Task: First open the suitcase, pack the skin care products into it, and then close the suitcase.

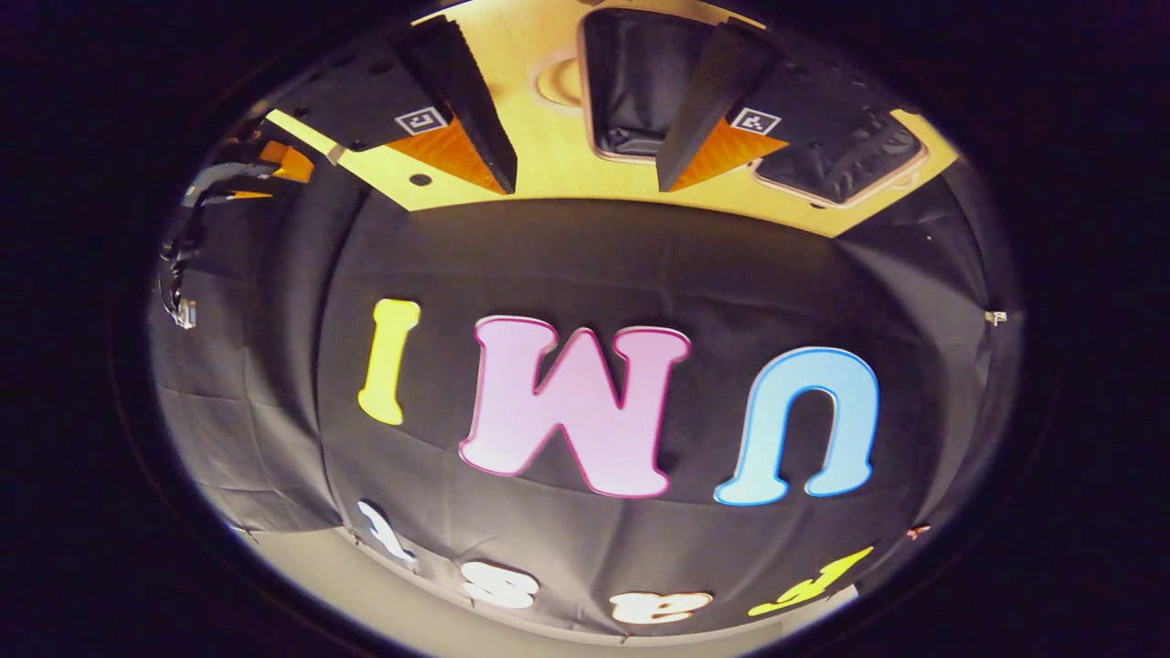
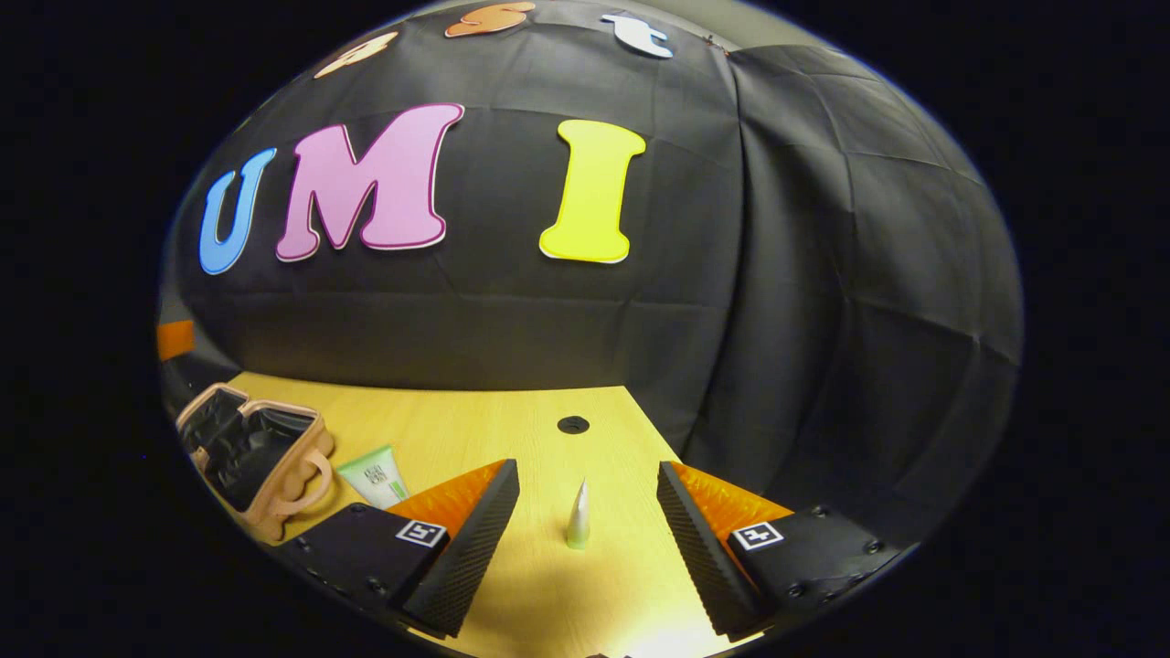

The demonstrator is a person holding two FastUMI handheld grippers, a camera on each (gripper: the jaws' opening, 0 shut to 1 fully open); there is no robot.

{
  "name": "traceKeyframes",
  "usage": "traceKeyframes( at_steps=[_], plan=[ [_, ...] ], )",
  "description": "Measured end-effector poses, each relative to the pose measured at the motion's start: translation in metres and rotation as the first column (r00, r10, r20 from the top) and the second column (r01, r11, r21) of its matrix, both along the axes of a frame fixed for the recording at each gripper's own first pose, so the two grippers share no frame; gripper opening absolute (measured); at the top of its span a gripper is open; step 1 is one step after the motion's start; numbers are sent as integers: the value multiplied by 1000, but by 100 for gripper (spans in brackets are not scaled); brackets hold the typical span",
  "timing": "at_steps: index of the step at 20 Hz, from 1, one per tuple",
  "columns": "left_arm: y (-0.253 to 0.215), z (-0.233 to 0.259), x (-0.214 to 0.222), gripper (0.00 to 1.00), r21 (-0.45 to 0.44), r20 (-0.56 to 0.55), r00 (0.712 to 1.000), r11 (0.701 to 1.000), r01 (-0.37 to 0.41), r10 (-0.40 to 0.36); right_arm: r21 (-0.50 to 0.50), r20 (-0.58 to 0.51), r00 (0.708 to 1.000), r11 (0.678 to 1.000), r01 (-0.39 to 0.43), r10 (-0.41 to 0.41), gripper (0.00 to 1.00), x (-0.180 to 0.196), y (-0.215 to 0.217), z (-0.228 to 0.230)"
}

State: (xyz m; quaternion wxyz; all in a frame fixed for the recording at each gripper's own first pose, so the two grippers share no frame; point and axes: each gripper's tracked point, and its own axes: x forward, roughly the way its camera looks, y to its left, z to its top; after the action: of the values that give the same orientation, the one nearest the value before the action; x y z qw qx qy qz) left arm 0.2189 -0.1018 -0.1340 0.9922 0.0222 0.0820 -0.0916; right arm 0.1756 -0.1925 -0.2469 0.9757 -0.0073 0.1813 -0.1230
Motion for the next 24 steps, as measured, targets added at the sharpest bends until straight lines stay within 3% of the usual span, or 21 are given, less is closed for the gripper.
traceKeyframes(
  at_steps=[4,7,9,13,18,20,21,23,24],
  plan=[
    [-80,-79,-1,96,26,-117,982,988,153,-149,60,-41,999,998,21,-18,97,-8,-3,-31],
    [-112,-133,8,96,58,-212,957,975,214,-197,92,-77,997,995,32,-25,97,-10,-5,-57],
    [-134,-152,17,96,31,-246,943,970,240,-226,123,-101,994,991,44,-32,97,-8,-6,-73],
    [-151,-181,49,97,97,-279,950,980,174,-141,181,-123,991,981,76,-54,97,7,-12,-97],
    [-174,-209,76,95,146,-301,946,975,171,-121,214,-139,987,971,105,-77,98,32,-11,-125],
    [-169,-223,84,84,191,-328,942,971,141,-72,232,-139,987,967,110,-79,98,42,-9,-134],
    [-166,-227,88,68,202,-334,941,971,130,-57,229,-147,986,967,115,-83,97,44,-11,-139],
    [-166,-231,89,47,174,-345,937,977,126,-60,231,-153,982,963,142,-108,97,48,-18,-144],
    [-166,-230,89,46,162,-351,934,979,127,-64,240,-154,981,959,151,-116,97,50,-20,-146]
  ],
)
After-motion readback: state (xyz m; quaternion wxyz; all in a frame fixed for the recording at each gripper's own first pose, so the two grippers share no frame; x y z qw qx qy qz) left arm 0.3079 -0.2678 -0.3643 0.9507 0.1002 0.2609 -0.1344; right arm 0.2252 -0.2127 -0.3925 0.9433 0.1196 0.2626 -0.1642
